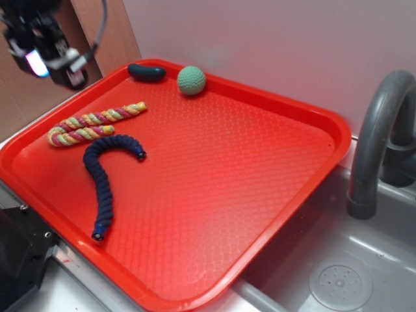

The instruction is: Grab the blue rope.

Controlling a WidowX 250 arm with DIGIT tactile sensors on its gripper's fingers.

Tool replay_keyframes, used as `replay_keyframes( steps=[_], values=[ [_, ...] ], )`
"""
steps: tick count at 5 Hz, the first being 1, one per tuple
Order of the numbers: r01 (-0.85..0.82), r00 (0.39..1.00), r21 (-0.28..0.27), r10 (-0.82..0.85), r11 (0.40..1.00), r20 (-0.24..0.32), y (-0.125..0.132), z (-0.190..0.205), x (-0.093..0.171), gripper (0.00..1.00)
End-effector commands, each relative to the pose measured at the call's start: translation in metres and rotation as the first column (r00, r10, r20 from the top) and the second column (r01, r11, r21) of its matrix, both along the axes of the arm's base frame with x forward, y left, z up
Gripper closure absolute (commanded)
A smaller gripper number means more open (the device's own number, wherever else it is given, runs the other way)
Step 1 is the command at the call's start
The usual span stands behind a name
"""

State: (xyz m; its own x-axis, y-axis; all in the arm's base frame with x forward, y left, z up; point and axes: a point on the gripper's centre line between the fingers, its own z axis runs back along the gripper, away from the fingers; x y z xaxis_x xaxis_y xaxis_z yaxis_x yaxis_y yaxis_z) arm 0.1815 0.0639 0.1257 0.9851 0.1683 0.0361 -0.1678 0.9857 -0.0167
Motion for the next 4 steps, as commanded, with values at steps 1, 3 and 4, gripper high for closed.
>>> replay_keyframes(
  steps=[1, 3, 4],
  values=[
    [0.074, 0.997, -0.012, -0.074, 0.997, -0.02, 0.002, -0.043, 0.003, 0.0],
    [0.086, 0.994, 0.013, -0.085, 0.996, -0.066, -0.001, -0.071, -0.004, 0.0],
    [0.075, 0.995, -0.01, -0.075, 0.997, -0.067, -0.001, -0.085, 0.002, 0.0]
  ],
)
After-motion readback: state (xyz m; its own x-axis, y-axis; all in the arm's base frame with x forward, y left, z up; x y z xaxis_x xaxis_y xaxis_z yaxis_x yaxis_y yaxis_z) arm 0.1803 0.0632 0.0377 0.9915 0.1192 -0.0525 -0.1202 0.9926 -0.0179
